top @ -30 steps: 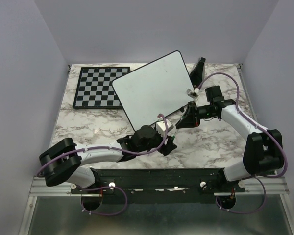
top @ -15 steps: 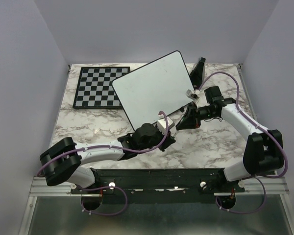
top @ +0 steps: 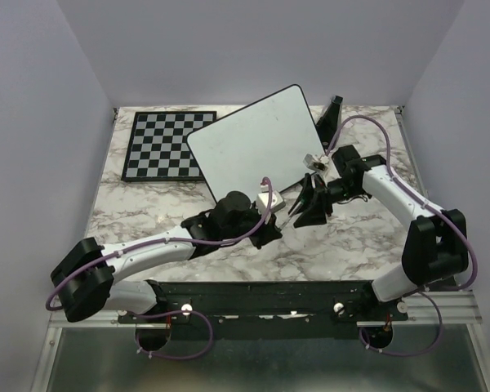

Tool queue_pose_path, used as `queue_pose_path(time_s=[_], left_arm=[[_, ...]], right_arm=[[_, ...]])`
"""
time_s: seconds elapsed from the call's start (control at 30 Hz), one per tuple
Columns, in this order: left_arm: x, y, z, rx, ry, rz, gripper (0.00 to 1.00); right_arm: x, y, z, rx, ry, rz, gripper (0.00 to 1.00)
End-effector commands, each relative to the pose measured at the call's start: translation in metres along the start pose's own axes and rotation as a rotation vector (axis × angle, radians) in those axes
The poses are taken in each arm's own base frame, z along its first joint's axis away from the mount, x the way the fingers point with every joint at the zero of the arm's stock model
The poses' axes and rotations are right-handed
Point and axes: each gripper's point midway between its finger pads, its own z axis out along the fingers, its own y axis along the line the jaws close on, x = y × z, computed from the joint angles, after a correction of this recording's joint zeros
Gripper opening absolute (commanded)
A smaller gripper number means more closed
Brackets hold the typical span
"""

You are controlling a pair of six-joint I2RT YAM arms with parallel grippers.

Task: Write a sentence on the whiteboard
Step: Open the pen cap of the whiteboard marker.

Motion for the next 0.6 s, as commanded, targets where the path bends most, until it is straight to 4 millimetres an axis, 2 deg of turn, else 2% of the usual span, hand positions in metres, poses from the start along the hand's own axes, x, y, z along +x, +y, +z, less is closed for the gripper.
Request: queue_pose_path(time_s=[0.0,0.03,0.07,0.3,0.57], left_arm=[[0.008,-0.023,-0.021,0.131,0.150,0.091,0.00],[0.018,-0.023,-0.026,0.140,0.200,0.103,0.00],[0.019,-0.024,-0.028,0.144,0.217,0.107,0.00],[0.012,-0.028,-0.035,0.160,0.265,0.132,0.00],[0.023,-0.022,-0.036,0.128,0.329,0.108,0.00]], right_arm=[[0.005,0.010,0.002,-0.046,0.024,-0.027,0.63],[0.004,0.010,0.003,-0.050,0.026,-0.038,0.65],[0.007,0.011,0.004,-0.058,0.034,-0.040,0.65],[0.022,0.013,0.014,-0.072,0.115,-0.083,0.66],[0.030,0.012,0.020,-0.043,0.178,-0.114,0.64]])
